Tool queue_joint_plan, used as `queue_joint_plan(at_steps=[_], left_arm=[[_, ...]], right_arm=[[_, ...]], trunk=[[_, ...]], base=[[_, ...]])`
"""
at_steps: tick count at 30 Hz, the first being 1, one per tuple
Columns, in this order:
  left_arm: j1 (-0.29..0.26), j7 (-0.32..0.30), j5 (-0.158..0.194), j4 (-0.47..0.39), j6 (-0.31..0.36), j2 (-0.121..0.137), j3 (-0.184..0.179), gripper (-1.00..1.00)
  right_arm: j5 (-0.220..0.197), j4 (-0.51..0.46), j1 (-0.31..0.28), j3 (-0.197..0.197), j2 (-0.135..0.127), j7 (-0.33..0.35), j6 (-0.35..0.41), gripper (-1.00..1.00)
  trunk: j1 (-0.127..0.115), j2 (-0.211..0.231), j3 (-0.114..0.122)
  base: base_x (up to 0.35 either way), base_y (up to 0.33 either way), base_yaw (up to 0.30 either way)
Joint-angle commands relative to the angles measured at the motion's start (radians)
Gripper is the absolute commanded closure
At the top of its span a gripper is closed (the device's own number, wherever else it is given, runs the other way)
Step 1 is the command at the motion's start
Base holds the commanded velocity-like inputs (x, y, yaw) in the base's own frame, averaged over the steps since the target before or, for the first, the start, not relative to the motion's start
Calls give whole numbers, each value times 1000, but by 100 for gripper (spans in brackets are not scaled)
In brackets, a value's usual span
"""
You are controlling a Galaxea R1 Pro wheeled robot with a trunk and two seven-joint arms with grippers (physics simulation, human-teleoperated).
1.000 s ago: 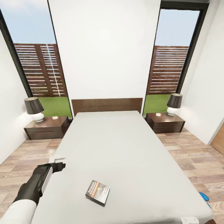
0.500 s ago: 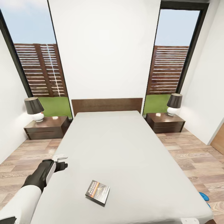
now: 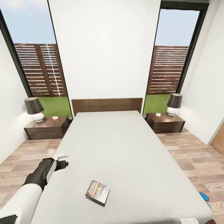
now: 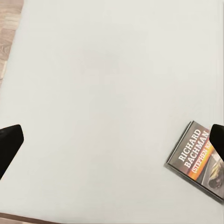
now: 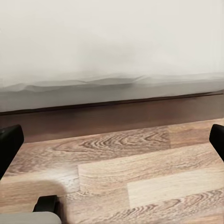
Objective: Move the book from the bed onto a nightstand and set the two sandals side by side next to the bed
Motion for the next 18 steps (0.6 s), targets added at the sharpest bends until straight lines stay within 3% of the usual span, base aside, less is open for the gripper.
queue_joint_plan(at_steps=[1,12,18], left_arm=[[-1,0,-2,-4,5,-1,2,-100],[-1,-1,-5,-13,5,-3,3,-100],[-1,0,-4,-16,5,-4,3,-100]], right_arm=[[9,1,-1,-9,1,3,-4,-100],[9,-11,-1,-10,-5,6,-6,-100],[9,-71,-1,-24,-24,8,-6,-100]], trunk=[[1,-2,-2],[1,-2,-2],[1,-2,-2]], base=[[0,0,0],[0,0,0],[0,0,0]])
